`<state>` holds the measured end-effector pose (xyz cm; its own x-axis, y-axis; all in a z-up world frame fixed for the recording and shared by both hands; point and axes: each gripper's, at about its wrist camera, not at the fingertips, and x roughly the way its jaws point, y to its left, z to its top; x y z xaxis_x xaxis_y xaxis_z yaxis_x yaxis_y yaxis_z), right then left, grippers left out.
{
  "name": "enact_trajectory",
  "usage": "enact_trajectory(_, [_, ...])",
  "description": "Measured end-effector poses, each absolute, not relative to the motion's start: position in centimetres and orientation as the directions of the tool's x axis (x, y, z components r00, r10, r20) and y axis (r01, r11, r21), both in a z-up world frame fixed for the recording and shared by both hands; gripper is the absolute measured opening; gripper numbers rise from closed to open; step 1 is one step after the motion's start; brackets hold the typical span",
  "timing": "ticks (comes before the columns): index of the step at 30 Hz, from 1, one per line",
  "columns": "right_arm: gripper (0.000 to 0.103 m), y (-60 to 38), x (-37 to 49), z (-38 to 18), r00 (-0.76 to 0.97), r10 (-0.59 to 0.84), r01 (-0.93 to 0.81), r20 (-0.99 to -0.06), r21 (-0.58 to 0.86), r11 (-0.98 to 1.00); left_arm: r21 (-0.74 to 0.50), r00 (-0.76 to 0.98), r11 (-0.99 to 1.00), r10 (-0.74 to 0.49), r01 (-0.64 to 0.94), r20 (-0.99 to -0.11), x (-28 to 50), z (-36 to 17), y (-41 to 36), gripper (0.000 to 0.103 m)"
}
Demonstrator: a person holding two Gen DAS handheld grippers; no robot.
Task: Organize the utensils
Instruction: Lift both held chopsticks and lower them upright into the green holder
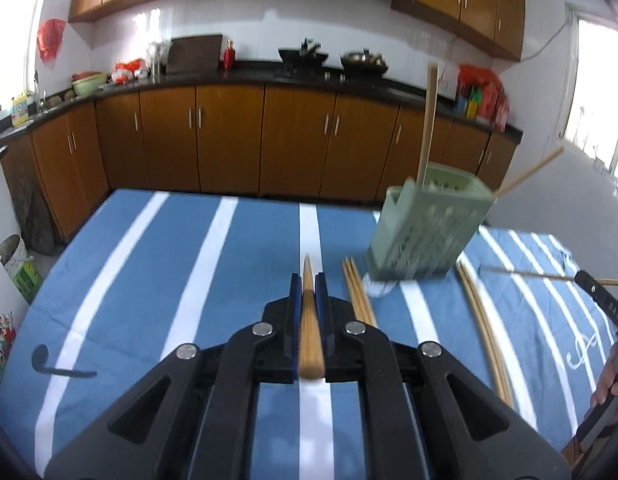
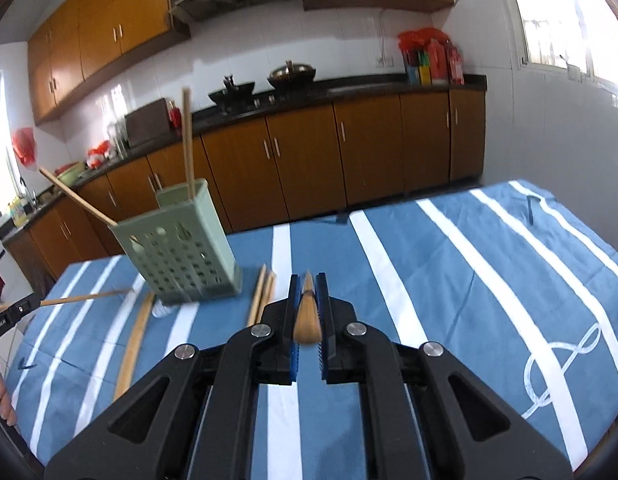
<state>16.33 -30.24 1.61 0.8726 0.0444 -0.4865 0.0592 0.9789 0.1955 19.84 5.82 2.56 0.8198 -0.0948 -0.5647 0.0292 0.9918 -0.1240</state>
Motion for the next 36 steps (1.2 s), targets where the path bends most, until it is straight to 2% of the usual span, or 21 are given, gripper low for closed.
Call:
enact_trajectory(8, [0.008, -29.9, 16.3, 2.3, 0.882, 0.049, 0.05, -0.469, 0.196, 0.979, -0.126, 0.831, 0.991, -0.097, 0.032, -0.548, 20.2, 3.6, 5.8, 0.008])
enact_trajectory(10, [0.008, -29.9, 16.2, 3.5, 0.898, 0.056, 0.037, -0.436, 0.203, 0.979, -0.131, 0.838, 0.99, -0.108, 0.044, -0.535, 20.2, 4.3, 5.8, 0.008])
enact_trajectory(22, [0.008, -28.0, 15.2, 14.5, 0.971, 0.197, -0.158, -0.136, 0.258, 0.953, -0.156, 0.898, 0.97, -0.235, 0.189, -0.373, 19.4, 13.5, 4.3, 0.008])
enact_trajectory(29, [0.008, -25.0, 17.6, 17.1, 0.98, 0.194, -0.196, 0.031, 0.228, 0.954, -0.157, 0.944, 0.961, -0.257, 0.227, -0.209, 20.7, 18.6, 0.6, 0.008])
enact_trajectory(33, [0.008, -24.0, 20.2, 16.2, 0.986, 0.159, -0.165, 0.043, 0.223, 0.961, -0.132, 0.967, 0.97, -0.221, 0.205, -0.125, 22.6, 19.5, -1.4, 0.008])
enact_trajectory(36, [0.008, -23.5, 22.0, 14.6, 0.99, 0.139, -0.139, 0.012, 0.219, 0.966, -0.138, 0.966, 0.97, -0.218, 0.199, -0.138, 24.7, 18.1, -2.2, 0.007])
